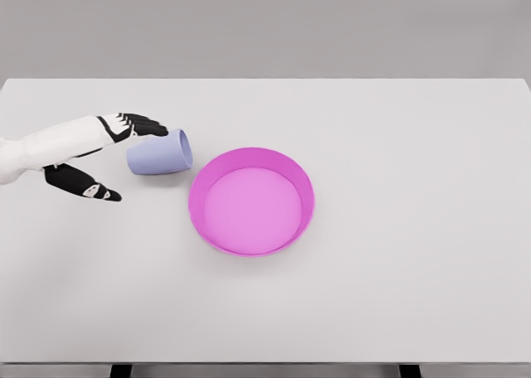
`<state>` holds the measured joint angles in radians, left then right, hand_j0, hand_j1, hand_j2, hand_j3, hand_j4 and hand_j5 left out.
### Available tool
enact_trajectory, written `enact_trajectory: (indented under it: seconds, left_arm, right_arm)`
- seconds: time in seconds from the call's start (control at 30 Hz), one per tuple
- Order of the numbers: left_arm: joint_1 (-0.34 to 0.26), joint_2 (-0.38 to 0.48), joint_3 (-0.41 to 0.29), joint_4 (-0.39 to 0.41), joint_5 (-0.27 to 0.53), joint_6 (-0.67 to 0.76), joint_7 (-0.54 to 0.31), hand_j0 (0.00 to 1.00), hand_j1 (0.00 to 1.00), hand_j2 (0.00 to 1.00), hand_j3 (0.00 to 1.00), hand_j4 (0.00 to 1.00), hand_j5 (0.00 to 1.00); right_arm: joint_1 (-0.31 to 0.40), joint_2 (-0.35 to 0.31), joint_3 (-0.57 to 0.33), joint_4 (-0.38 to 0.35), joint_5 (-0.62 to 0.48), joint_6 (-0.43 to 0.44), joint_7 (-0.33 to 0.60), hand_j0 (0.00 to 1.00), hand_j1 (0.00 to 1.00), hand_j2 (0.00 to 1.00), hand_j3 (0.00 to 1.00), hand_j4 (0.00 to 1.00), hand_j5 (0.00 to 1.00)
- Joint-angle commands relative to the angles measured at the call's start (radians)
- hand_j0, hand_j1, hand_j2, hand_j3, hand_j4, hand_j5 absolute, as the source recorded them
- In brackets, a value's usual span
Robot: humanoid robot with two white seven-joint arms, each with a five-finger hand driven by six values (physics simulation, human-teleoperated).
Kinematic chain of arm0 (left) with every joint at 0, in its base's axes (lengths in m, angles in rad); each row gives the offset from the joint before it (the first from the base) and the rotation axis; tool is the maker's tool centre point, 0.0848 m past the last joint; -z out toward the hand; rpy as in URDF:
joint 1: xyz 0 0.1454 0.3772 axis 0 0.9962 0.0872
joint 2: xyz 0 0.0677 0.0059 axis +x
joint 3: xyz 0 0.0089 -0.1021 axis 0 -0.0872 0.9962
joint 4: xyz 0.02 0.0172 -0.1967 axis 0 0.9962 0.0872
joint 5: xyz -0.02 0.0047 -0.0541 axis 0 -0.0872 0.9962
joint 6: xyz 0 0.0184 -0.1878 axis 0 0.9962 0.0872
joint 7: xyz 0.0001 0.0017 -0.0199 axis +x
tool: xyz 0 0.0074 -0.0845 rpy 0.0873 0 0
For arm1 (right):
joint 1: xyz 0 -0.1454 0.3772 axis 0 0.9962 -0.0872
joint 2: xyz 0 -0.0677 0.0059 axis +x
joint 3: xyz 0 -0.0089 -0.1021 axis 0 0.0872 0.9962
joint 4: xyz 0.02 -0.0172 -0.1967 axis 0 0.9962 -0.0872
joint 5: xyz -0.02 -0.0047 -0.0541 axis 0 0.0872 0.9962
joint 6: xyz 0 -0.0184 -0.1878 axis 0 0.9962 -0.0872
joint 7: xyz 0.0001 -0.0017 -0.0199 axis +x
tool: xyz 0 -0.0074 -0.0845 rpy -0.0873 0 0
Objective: Flip the cup with left arm and place it on the plate
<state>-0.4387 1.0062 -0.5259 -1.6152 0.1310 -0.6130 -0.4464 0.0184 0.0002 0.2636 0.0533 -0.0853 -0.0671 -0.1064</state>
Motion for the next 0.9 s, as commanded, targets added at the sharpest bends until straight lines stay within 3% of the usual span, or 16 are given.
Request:
enact_trajectory:
  seconds: [0.0, 0.1, 0.2, 0.3, 0.37, 0.4, 0.47, 0.5, 0.57, 0.7, 0.87]
  left_arm:
    - [0.000, 0.006, 0.000, 0.000, 0.012, 0.002, 0.000, 1.00, 1.00, 1.00, 1.00, 1.00, 1.00]
    - [0.000, 0.002, 0.004, -0.009, 0.032, 0.002, 0.000, 1.00, 1.00, 1.00, 1.00, 1.00, 1.00]
    - [0.000, 0.003, 0.004, -0.020, 0.119, 0.002, 0.000, 1.00, 1.00, 1.00, 1.00, 1.00, 1.00]
    - [-0.003, -0.008, 0.004, -0.020, 0.121, 0.002, 0.002, 1.00, 1.00, 1.00, 1.00, 1.00, 1.00]
    - [-0.002, -0.004, 0.007, -0.041, 0.116, 0.002, 0.024, 1.00, 1.00, 1.00, 1.00, 1.00, 1.00]
    - [0.021, -0.008, 0.073, -0.084, 0.098, 0.071, 0.081, 1.00, 1.00, 1.00, 1.00, 1.00, 1.00]
    - [0.009, -0.124, 0.087, -0.091, 0.001, 0.231, 0.077, 1.00, 1.00, 1.00, 1.00, 1.00, 1.00]
    - [0.005, -0.138, 0.087, -0.088, 0.004, 0.246, 0.072, 1.00, 1.00, 1.00, 1.00, 1.00, 1.00]
    - [-0.028, -0.201, 0.072, -0.077, 0.061, 0.341, 0.086, 1.00, 1.00, 1.00, 1.00, 1.00, 1.00]
    - [-0.037, -0.219, -0.046, -0.043, 0.053, 0.575, 0.179, 1.00, 1.00, 1.00, 1.00, 1.00, 1.00]
    - [-0.035, -0.218, -0.126, -0.005, 0.056, 0.624, 0.172, 1.00, 1.00, 1.00, 1.00, 1.00, 1.00]
  right_arm:
    - [0.000, 0.000, -0.003, 0.002, -0.001, 0.000, 0.001, 1.00, 1.00, 1.00, 1.00, 1.00, 1.00]
    - [0.002, 0.000, -0.003, 0.000, -0.001, 0.000, 0.001, 1.00, 1.00, 1.00, 1.00, 1.00, 1.00]
    - [0.002, 0.000, -0.003, 0.000, -0.001, 0.000, 0.001, 1.00, 1.00, 1.00, 1.00, 1.00, 1.00]
    - [0.002, 0.000, -0.003, 0.002, -0.001, 0.000, 0.001, 1.00, 1.00, 1.00, 1.00, 1.00, 1.00]
    - [0.002, 0.000, -0.003, 0.000, -0.001, 0.000, 0.001, 1.00, 1.00, 1.00, 1.00, 1.00, 1.00]
    - [0.002, 0.000, -0.003, 0.002, -0.001, 0.000, 0.001, 1.00, 1.00, 1.00, 1.00, 1.00, 1.00]
    - [0.002, 0.000, -0.003, 0.002, -0.001, 0.000, -0.001, 1.00, 1.00, 1.00, 1.00, 1.00, 1.00]
    - [0.002, 0.000, -0.003, 0.000, -0.001, 0.000, 0.001, 1.00, 1.00, 1.00, 1.00, 1.00, 1.00]
    - [0.002, 0.000, -0.003, 0.000, -0.001, 0.000, 0.001, 1.00, 1.00, 1.00, 1.00, 1.00, 1.00]
    - [0.002, 0.000, -0.003, 0.000, -0.001, 0.000, 0.001, 1.00, 1.00, 1.00, 1.00, 1.00, 1.00]
    - [0.002, 0.000, -0.003, 0.000, -0.001, 0.000, 0.001, 1.00, 1.00, 1.00, 1.00, 1.00, 1.00]
